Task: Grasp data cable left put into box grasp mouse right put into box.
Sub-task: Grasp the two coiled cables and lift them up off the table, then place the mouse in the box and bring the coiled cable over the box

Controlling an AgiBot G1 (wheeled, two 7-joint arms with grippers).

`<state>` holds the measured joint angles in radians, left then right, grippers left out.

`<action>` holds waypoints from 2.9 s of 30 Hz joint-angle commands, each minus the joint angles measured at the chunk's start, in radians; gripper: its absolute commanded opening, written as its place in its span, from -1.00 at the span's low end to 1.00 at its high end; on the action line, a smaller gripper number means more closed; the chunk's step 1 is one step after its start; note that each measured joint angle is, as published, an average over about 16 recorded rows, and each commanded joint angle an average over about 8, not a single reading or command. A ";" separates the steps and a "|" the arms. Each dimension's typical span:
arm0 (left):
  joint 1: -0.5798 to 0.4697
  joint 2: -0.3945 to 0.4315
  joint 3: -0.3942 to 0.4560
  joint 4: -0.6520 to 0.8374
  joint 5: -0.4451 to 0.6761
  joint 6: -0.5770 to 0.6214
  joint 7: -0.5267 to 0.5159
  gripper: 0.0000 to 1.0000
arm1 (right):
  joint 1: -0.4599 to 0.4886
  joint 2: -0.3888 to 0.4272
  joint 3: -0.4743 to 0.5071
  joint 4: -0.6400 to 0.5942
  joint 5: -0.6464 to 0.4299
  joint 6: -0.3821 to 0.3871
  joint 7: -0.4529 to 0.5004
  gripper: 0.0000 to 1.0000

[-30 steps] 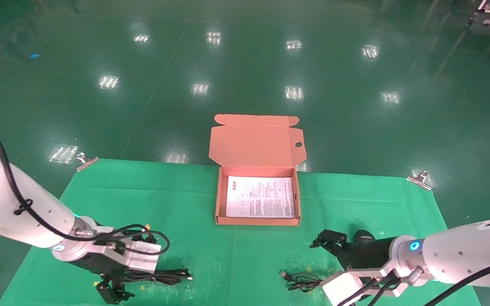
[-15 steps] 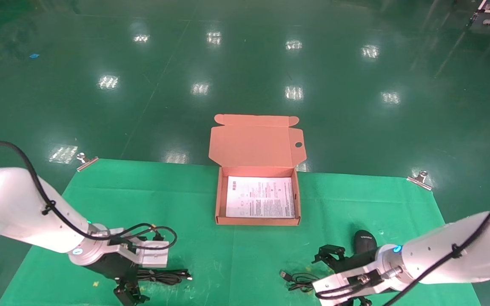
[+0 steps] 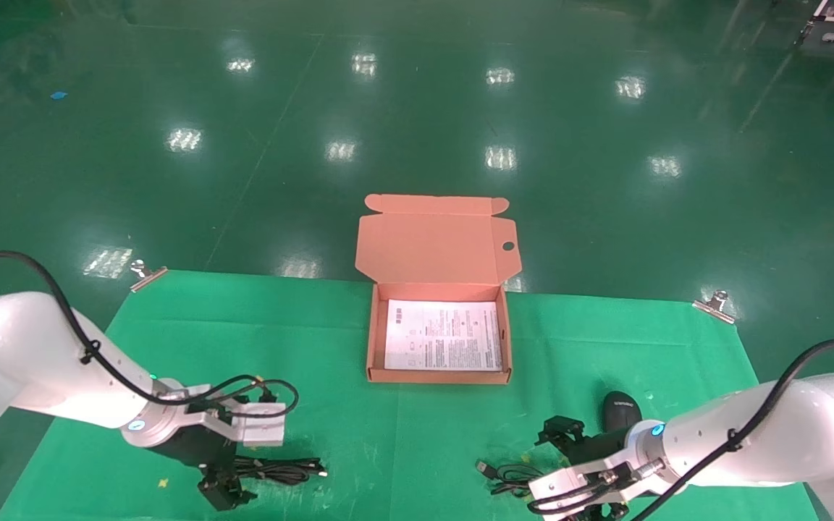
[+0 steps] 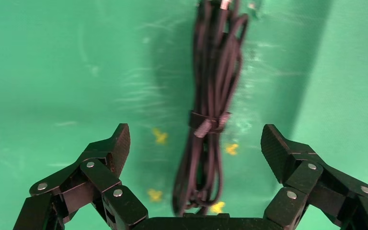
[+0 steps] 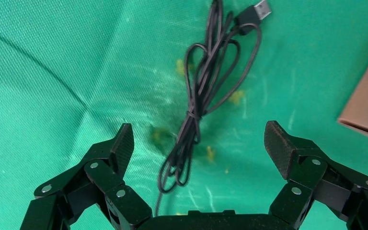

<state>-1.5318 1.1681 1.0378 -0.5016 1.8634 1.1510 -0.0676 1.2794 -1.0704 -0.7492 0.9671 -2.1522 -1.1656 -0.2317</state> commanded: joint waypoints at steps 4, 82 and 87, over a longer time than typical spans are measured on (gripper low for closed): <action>-0.002 0.004 -0.006 0.032 -0.005 -0.024 0.018 -0.27 | -0.006 -0.015 -0.003 -0.025 -0.029 0.037 0.017 -0.68; -0.232 -0.102 -0.038 -0.440 0.212 -0.171 -0.162 -1.00 | 0.454 -0.109 0.216 -0.162 0.138 0.164 0.124 -1.00; -0.263 -0.057 -0.045 -0.389 0.239 -0.225 -0.166 -1.00 | 0.525 -0.199 0.222 -0.272 0.162 0.206 0.077 -1.00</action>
<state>-1.7917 1.1035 0.9944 -0.8975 2.0992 0.9370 -0.2326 1.7969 -1.2559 -0.5275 0.7050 -1.9897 -0.9691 -0.1551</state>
